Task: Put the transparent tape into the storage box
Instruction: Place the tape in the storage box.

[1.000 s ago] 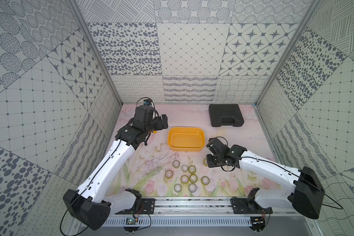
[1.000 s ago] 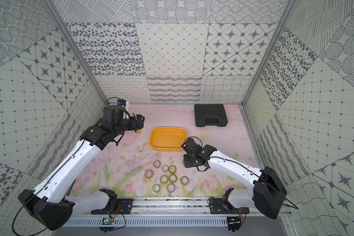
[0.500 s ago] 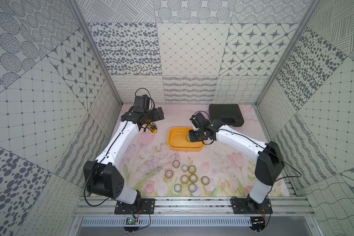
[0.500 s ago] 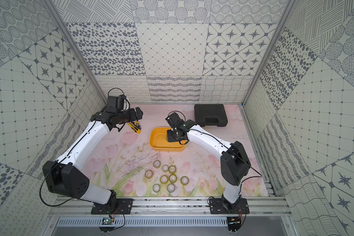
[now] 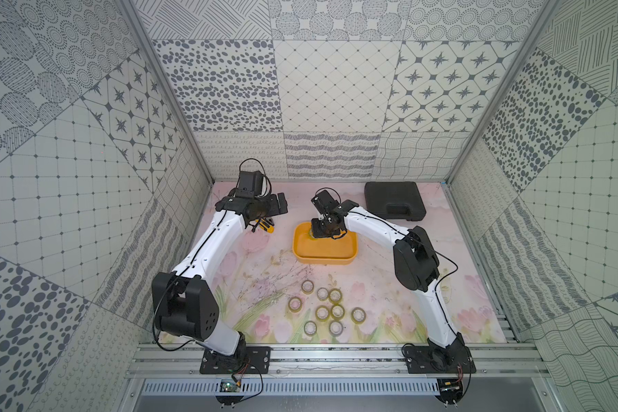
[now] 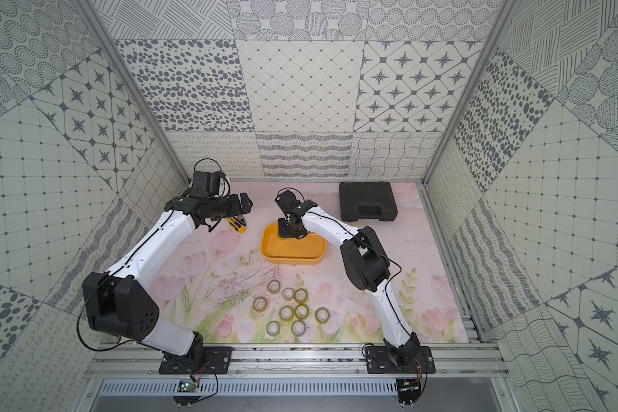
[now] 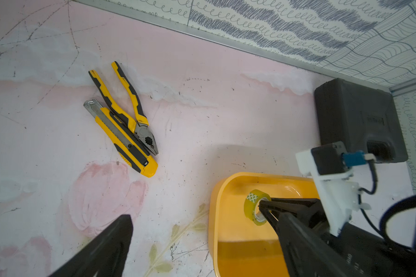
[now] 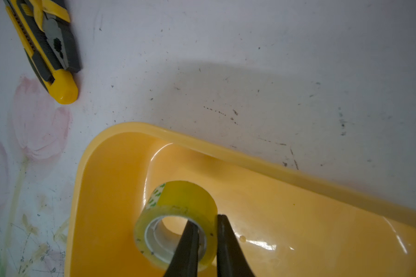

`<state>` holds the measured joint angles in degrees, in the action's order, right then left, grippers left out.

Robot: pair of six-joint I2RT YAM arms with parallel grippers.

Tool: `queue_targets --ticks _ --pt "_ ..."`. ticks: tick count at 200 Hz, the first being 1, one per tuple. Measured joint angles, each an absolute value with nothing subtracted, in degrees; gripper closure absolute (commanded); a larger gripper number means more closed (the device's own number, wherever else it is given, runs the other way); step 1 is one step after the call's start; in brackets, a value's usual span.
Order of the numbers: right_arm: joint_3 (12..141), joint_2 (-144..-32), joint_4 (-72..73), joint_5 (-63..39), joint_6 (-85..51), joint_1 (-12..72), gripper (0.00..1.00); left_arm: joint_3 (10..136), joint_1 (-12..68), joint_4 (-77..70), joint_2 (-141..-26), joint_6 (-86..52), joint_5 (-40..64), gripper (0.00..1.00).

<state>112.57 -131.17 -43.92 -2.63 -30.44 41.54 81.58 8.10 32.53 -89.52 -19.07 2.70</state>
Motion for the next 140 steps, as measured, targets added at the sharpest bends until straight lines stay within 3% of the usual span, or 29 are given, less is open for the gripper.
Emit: queue_targets --ticks 39,85,140 --pt "115.94 -135.46 -43.90 -4.62 -31.77 41.10 0.85 81.23 8.10 32.42 -89.43 -19.07 3.88 0.01" --pt "118.43 -136.46 -43.83 -6.35 -33.39 40.51 0.62 81.23 8.10 32.38 -89.67 -19.07 4.86 0.01" --pt "115.26 -133.19 -43.64 -6.68 -33.61 39.59 0.56 81.23 8.10 32.38 -90.65 -19.09 6.04 0.01"
